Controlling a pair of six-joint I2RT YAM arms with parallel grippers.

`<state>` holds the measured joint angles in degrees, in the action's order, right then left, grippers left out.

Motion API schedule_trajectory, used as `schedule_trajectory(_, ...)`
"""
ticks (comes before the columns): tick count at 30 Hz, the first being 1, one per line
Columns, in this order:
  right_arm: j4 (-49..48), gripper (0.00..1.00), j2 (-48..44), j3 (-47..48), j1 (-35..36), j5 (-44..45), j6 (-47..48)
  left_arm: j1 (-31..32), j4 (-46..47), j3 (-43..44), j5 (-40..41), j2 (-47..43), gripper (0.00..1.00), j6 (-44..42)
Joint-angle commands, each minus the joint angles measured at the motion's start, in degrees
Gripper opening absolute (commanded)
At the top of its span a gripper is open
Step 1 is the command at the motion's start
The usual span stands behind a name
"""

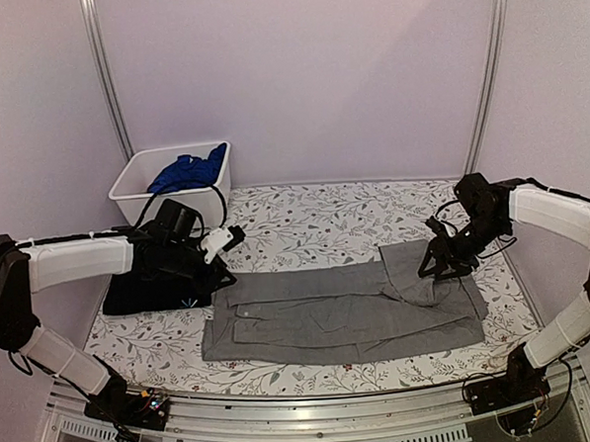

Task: Fold and stack the mixed laundry pile
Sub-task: Fold the 1/3-folded T-shirt at the center of the board, then adjust the rectangle-folded T-shirt at the center of the board.

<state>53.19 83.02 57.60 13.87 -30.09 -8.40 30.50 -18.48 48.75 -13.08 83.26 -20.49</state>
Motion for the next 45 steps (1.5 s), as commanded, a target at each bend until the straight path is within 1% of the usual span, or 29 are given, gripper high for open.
schedule_trajectory(1, -2.11, 0.58, 1.02, 9.09, -0.95, 2.51, 0.62, 0.34, -0.06, 3.98, 2.81, -0.10, 0.51, 0.53)
schedule_trajectory(2, -2.69, 0.59, 2.18, 11.05, -1.82, 3.95, 0.52, 0.29, 0.01, 5.24, 3.47, 0.56, 0.55, 1.15)
schedule_trajectory(7, -4.65, 0.60, 13.18, 19.32, -6.54, 5.79, 0.76, 0.18, -0.11, 10.37, 5.64, 4.19, 0.65, 4.34)
schedule_trajectory(11, -5.31, 0.61, 21.05, 23.27, -7.65, 5.93, 1.76, 0.14, 0.92, 13.12, 6.28, 5.79, 0.74, 6.86)
schedule_trajectory(14, -6.54, 0.63, 25.92, 24.48, -7.96, 6.18, 2.66, 0.01, 2.63, 13.93, 6.80, 5.62, 0.86, 8.99)
schedule_trajectory(17, -7.84, 0.64, 30.64, 26.49, -8.10, 6.02, 2.86, 0.00, 3.96, 14.15, 6.78, 5.33, 0.93, 10.29)
schedule_trajectory(18, -8.04, 0.64, 31.74, 27.37, -8.11, 5.86, 2.79, 0.00, 4.13, 14.28, 6.61, 5.33, 0.99, 10.48)
schedule_trajectory(21, -8.23, 0.64, 35.27, 29.97, -8.16, 5.79, 2.69, 0.00, 3.84, 14.76, 6.62, 5.72, 1.00, 10.74)
schedule_trajectory(25, -8.10, 0.62, 37.63, 32.25, -8.24, 4.84, 3.07, 0.04, 3.59, 14.92, 7.12, 5.94, 1.00, 10.77)
schedule_trajectory(29, -7.21, 0.66, 39.06, 33.13, -9.20, 7.15, 3.05, 0.00, 3.66, 14.88, 7.54, 6.01, 1.00, 10.46)
schedule_trajectory(31, -6.59, 0.62, 39.73, 33.31, -9.39, 5.22, 3.51, 0.00, 3.71, 14.96, 7.78, 6.15, 1.00, 10.31)
schedule_trajectory(33, -5.56, 0.54, 40.60, 33.64, -9.39, 1.06, 4.30, 0.00, 3.68, 15.12, 8.38, 6.35, 1.00, 9.98)
schedule_trajectory(34, -5.30, 0.48, 40.89, 33.63, -9.43, -1.33, 4.77, 0.03, 3.82, 15.22, 9.46, 6.60, 1.00, 9.87)
schedule_trajectory(37, -6.32, 0.20, 40.84, 33.12, -9.40, -7.36, 5.66, 0.02, 4.01, 15.73, 12.83, 7.29, 1.00, 9.63)
schedule_trajectory(39, -8.63, 0.05, 38.35, 32.98, -9.39, -8.63, 4.87, -0.05, 4.64, 15.91, 14.83, 7.27, 1.00, 9.80)
schedule_trajectory(40, -9.64, 0.01, 36.74, 33.49, -9.41, -9.16, 4.66, -0.09, 4.90, 16.12, 15.10, 7.26, 1.00, 9.98)
schedule_trajectory(41, -10.51, 0.00, 35.51, 34.29, -9.42, -8.95, 4.50, -0.08, 5.06, 16.42, 15.37, 7.43, 1.00, 10.27)
schedule_trajectory(45, -12.45, 0.00, 30.39, 40.17, -9.46, -8.83, 3.85, -0.42, 5.83, 17.73, 15.96, 8.06, 1.00, 11.82)
